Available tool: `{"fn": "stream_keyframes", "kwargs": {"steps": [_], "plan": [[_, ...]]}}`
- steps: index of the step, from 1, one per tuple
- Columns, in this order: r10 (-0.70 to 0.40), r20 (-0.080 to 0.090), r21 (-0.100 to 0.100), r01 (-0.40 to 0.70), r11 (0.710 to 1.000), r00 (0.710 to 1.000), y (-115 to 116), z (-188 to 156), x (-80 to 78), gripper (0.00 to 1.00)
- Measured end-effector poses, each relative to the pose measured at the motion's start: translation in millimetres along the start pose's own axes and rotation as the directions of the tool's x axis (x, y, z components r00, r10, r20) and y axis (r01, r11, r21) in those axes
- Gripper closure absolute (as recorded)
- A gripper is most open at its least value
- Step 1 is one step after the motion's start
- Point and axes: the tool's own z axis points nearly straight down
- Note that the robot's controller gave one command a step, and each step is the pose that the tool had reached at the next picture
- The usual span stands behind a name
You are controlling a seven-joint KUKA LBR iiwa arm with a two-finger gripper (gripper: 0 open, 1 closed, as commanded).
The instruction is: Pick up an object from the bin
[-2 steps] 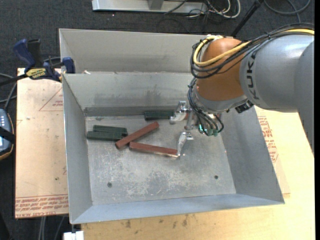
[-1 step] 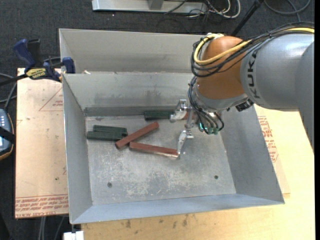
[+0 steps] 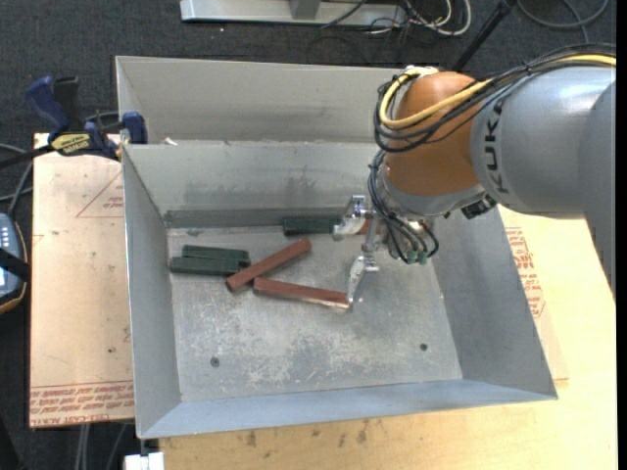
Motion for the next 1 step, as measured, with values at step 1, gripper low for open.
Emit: {"fn": "stream_keyframes", "kwargs": {"steps": [1], "plan": [[-0.122, -0.01, -0.001, 0.122, 0.993, 0.992, -8.9, 13.7, 11.0, 0.0]]}}
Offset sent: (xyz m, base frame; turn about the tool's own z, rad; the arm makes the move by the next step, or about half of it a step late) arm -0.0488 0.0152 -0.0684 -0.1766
